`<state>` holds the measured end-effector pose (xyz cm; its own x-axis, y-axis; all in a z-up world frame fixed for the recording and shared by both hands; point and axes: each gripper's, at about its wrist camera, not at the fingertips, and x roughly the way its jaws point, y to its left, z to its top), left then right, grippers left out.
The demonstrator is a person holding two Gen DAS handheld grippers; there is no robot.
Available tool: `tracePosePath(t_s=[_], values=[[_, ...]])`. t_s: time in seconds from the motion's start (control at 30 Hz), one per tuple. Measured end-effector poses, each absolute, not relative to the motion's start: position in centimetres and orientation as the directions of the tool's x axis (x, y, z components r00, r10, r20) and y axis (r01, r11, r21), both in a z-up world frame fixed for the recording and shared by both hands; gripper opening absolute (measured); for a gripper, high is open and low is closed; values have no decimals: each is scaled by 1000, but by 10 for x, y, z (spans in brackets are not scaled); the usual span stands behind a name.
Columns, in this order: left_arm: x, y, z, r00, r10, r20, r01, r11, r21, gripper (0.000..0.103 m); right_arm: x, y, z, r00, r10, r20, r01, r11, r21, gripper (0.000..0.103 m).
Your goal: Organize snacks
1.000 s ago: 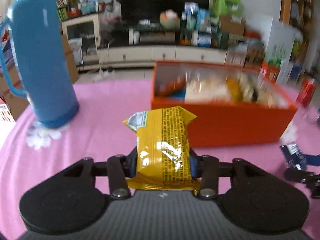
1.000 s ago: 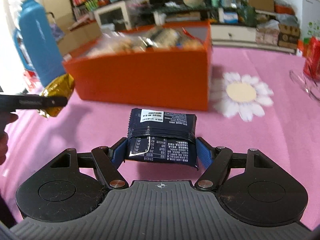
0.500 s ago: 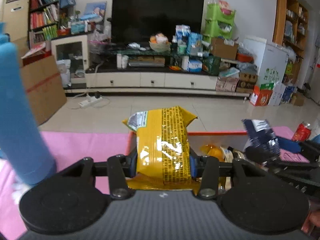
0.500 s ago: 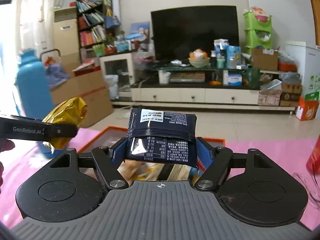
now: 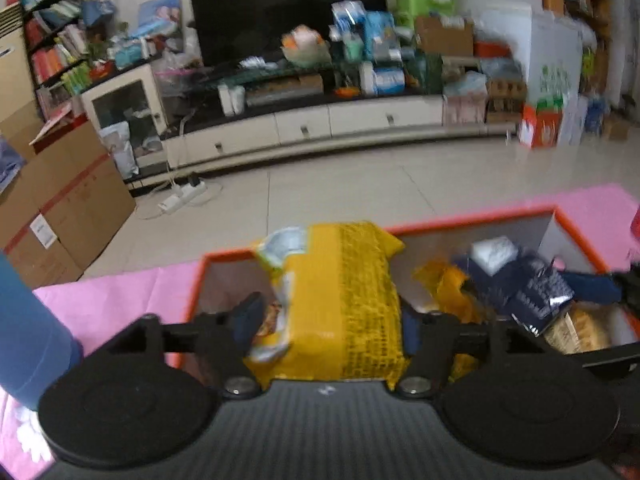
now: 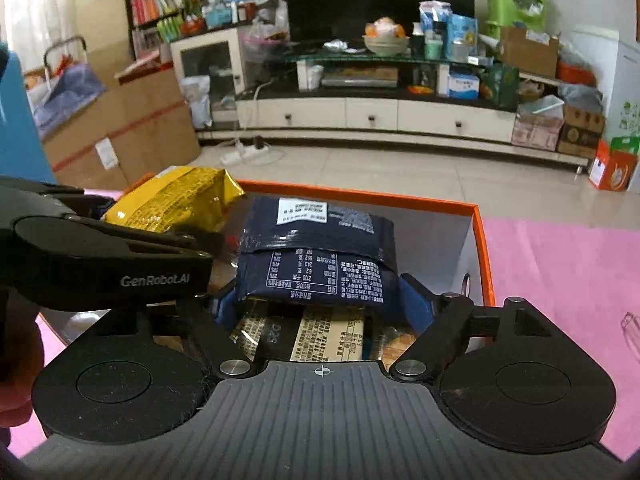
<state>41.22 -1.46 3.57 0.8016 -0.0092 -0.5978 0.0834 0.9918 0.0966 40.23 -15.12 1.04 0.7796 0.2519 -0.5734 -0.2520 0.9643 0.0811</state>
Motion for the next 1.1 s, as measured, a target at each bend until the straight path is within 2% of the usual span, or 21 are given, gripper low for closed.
tracePosePath(t_s=[0.03,0.17,0.37,0.5,0.67,0.8,1.1], values=[[402,-8,45,822,-28,-568,82,994,70,79,401,-154,13,784,261,-563,-246,964,105,63],[351,13,75,864,-42,-502,50,999,2,80,381,-170,34,803,303,-513,-244,953,182,78],[251,32,82,868,-40,-494,1,997,-79,83,305,-194,53,830,314,-462,-234,946,224,83],[189,31,61,840,-38,-541,-40,990,-132,83,232,-204,32,829,261,-495,-197,964,179,83],[129,23,21,783,-55,-620,-93,974,-204,84,157,-223,-7,778,226,-587,-121,969,214,83],[105,5,-7,733,-47,-678,-88,983,-163,84,118,-237,-20,769,210,-604,-67,966,251,83],[91,-13,-6,755,-26,-655,-45,995,-91,84,97,-241,-23,780,171,-602,-35,972,231,83]])
